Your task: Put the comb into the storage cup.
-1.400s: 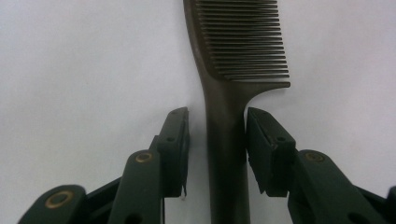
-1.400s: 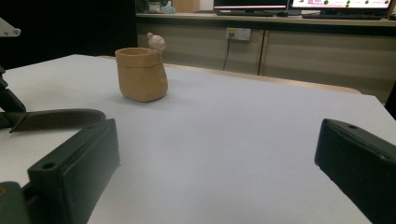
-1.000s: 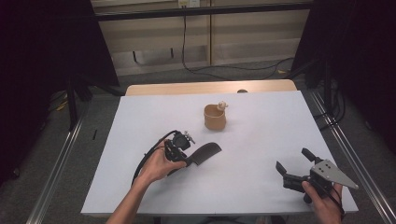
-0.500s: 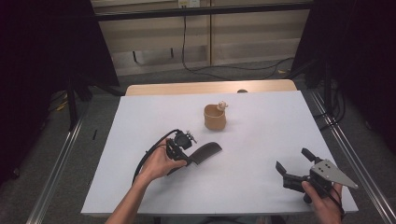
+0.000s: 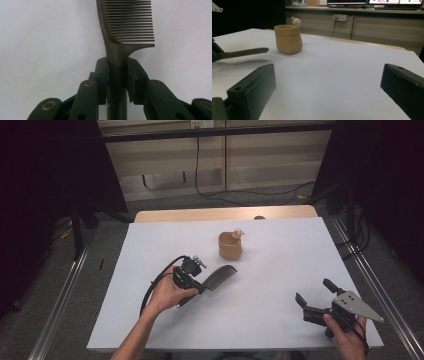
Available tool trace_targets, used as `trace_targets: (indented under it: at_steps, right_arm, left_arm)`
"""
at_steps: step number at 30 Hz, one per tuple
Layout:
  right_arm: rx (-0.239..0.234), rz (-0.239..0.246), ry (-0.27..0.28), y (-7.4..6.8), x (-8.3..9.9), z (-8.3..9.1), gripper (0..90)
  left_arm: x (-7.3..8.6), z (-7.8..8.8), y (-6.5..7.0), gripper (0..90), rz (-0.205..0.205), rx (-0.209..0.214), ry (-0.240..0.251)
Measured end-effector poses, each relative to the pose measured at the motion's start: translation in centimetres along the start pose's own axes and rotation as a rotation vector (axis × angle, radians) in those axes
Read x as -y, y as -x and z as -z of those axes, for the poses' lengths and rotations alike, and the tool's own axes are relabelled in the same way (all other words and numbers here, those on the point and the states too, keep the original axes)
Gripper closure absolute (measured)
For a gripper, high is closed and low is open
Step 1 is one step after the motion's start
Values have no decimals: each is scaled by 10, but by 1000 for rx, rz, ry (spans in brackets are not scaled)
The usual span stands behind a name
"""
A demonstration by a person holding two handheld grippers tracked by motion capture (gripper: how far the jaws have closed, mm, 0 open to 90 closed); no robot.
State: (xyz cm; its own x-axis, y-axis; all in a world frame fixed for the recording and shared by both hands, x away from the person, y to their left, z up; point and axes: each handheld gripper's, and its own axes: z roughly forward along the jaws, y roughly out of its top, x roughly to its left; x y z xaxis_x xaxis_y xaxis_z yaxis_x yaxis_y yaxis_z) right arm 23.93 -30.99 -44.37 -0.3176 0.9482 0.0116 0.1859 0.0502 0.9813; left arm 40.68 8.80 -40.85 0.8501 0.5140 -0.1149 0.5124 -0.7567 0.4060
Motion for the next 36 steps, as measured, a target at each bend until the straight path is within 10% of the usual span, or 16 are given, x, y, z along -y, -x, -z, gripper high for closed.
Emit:
trace_targets:
  at_steps: [26,36]
  right_arm:
    - [6,1,1,0,0,2,0]
    - [5,-1,1,0,0,3,0]
  left_arm:
    - [28,21,-8,729,58,9,304]
    - [32,28,-7,729,22,2,436]
